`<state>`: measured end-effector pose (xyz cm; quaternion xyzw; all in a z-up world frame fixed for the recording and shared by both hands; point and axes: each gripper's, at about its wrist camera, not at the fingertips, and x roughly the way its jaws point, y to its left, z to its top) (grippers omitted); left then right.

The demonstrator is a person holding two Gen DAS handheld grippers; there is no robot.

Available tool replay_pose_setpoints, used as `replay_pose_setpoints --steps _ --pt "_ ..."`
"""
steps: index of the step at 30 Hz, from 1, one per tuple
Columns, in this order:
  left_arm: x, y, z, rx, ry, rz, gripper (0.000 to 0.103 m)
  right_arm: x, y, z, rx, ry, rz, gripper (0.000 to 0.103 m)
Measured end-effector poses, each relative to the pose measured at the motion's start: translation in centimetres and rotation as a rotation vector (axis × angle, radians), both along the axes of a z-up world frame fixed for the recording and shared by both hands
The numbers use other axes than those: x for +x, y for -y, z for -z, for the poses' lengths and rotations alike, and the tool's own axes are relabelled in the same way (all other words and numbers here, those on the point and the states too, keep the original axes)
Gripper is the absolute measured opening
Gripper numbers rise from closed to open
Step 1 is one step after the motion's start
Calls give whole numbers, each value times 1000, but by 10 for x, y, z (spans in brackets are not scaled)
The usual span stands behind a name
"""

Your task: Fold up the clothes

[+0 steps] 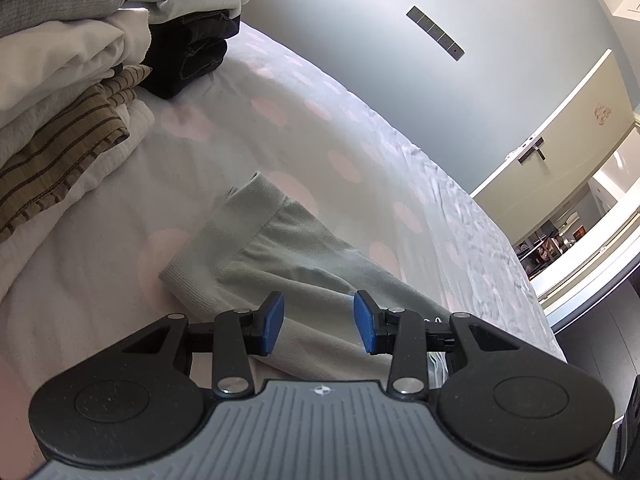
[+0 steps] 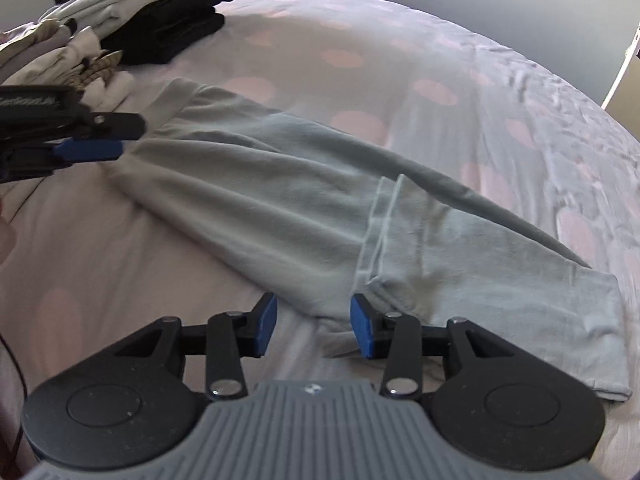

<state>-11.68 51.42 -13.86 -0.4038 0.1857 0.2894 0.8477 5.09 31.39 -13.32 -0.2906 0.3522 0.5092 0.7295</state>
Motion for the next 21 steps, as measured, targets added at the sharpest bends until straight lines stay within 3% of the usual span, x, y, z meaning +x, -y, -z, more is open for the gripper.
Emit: replay_pose_setpoints --steps 6,14,21 --pt "3 2 -3 2 -7 17 44 -2 17 -11 41 36 61 45" --pt "12 13 -9 55 -20 76 44 34 44 -21 96 142 194 44" --pt "18 12 -4 72 -51 85 44 64 40 -15 165 121 291 43"
